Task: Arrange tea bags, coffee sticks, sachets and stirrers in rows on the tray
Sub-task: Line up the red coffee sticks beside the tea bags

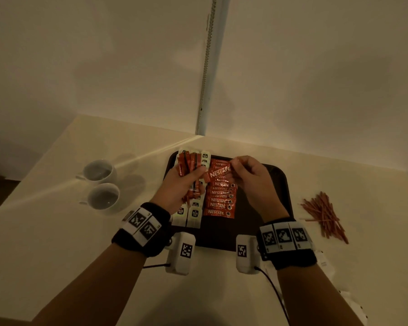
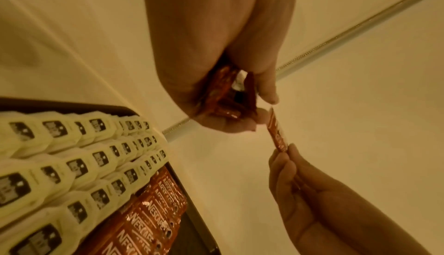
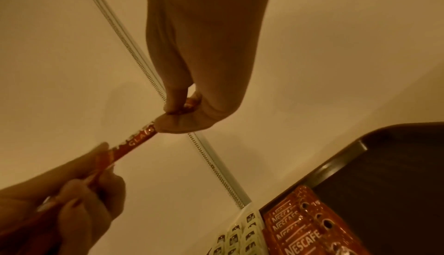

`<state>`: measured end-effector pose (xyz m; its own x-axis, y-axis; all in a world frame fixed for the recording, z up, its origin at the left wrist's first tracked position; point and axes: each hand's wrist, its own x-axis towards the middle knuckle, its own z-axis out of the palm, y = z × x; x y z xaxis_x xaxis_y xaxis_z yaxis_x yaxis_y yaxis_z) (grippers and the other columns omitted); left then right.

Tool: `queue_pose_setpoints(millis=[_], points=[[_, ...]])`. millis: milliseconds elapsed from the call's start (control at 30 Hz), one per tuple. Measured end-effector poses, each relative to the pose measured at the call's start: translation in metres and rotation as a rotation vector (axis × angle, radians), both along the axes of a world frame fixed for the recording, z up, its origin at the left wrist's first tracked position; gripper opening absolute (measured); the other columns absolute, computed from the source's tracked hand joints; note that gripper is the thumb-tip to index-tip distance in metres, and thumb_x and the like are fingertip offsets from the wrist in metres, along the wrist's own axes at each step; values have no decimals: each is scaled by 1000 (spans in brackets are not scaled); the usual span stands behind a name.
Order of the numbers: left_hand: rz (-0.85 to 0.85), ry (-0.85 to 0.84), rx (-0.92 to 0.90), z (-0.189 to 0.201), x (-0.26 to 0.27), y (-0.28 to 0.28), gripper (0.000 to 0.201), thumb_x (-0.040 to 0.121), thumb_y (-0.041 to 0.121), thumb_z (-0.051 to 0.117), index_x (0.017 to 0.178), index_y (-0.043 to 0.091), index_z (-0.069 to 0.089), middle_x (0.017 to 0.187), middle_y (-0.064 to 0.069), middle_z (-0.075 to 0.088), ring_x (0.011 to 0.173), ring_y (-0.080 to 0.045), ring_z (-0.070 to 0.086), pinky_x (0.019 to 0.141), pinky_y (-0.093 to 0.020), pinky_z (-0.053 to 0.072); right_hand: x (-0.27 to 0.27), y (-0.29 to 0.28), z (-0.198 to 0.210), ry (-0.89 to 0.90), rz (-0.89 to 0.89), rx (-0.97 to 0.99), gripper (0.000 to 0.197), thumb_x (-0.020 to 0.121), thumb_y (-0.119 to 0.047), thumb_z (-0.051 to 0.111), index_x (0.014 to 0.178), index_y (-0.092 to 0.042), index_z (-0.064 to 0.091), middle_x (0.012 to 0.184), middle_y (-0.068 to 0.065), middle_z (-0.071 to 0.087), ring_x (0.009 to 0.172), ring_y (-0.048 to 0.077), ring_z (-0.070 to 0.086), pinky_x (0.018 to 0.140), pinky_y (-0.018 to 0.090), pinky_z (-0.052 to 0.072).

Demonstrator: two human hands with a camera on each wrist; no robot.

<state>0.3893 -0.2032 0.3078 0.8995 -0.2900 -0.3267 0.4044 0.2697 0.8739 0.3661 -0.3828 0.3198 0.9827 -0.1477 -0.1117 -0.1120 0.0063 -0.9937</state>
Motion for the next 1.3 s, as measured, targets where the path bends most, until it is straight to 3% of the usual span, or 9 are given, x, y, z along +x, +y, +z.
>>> queue_pose_setpoints(millis=[167,333,433,533,667,833,1067,1233,1300], points=[[45,-98,86,8,-3,2,16,85,13,67,100,12,64,80,3,71,56,-10,61,53,-23,53,-10,2,-9,44,0,161,16,93,-7,50,105,-14,58,98,-1,65,83,13,66,77,30,57],[31,-205,309,14,-3,0,12,82,16,72,93,17,67,81,-4,71,66,-14,67,54,-25,53,-13,13,-11,44,31,200,15,91,-10,54,103,-11,63,111,7,62,92,16,66,77,27,54],[31,-303,435,19,-4,-3,8,83,17,73,89,17,68,73,-7,71,58,-14,66,55,-31,56,-15,23,-12,45,24,164,34,75,-20,70,107,-11,61,110,9,64,91,25,68,78,38,56],[44,-356,502,25,-5,-2,8,81,18,74,86,13,69,70,-11,71,57,-19,66,56,-33,56,-17,27,-11,58,18,227,30,70,-21,71,98,-12,65,100,10,69,87,30,66,83,46,54],[47,-356,536,26,-6,0,14,80,17,75,84,5,69,61,-8,67,50,-14,62,50,-23,52,-17,23,-11,43,28,257,25,70,-20,70,93,-10,66,96,8,68,84,22,66,84,43,54],[142,-356,537,23,-7,2,11,78,18,77,80,10,70,59,-7,67,49,-15,61,47,-24,50,-16,13,-11,58,-18,168,32,68,-21,73,96,-5,66,95,14,68,87,32,65,81,43,56],[151,-356,482,27,-9,5,7,81,19,74,86,14,71,72,-12,71,54,-17,63,51,-27,49,-21,0,-12,71,20,252,22,91,-5,52,110,-6,63,103,2,67,88,14,68,71,22,55],[126,-235,365,22,-13,11,11,92,19,60,101,13,64,84,-5,71,69,-21,67,70,-40,53,-24,-16,-19,17,38,-16,18,90,-6,54,103,-13,65,107,4,65,92,13,66,72,22,55],[135,-165,330,17,-15,18,10,96,23,54,100,15,59,84,-5,68,68,-18,67,72,-39,54,-26,-29,-33,26,11,-183,18,90,-5,54,102,-13,64,107,2,65,96,13,65,78,25,55]])
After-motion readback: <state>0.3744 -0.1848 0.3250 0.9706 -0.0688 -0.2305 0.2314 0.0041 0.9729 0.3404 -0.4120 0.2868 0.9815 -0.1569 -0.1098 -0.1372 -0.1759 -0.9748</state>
